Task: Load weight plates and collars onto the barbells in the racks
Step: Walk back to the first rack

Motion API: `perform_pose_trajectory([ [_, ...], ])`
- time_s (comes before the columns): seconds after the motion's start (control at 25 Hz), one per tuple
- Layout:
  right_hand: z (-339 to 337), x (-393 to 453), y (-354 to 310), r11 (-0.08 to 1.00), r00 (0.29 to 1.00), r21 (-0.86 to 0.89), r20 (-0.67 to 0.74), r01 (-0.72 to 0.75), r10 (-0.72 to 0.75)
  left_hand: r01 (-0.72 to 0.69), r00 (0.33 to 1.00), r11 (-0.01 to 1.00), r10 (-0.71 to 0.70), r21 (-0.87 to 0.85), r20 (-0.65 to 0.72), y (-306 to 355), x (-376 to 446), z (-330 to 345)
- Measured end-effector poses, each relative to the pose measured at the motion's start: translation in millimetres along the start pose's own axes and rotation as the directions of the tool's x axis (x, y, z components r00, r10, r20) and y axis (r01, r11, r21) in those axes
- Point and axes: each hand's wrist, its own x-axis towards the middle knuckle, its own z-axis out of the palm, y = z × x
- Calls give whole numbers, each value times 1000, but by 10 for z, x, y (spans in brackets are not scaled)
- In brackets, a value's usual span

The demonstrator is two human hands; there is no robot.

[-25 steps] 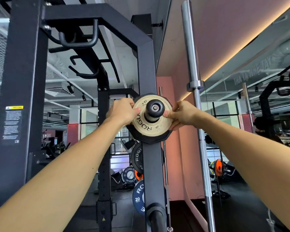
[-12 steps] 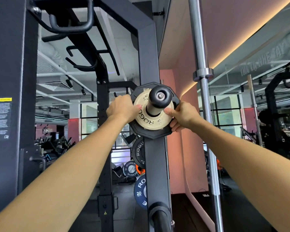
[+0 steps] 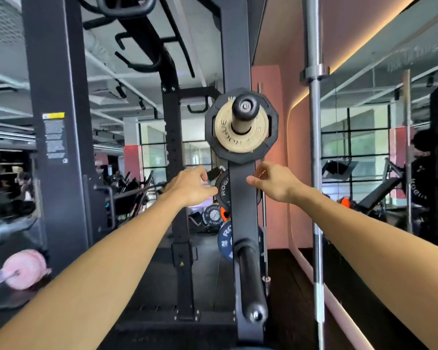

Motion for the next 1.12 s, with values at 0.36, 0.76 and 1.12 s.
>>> perform_pose_trajectory([
  [0.36,930,-1244,-217,990,878,-17,464,140,-117,232,952,971,-240,63,190,-590,-1845,342],
  [0.76,2320,-2756,-550,984,707,81,686,161,-172,577,762,808,-584,118,279,-1527,-4037,395],
  [1.12,3373,-4828,-620,999,342,29,939,46,-43,827,398,532,-783,184,478,-1970,-6552,851],
])
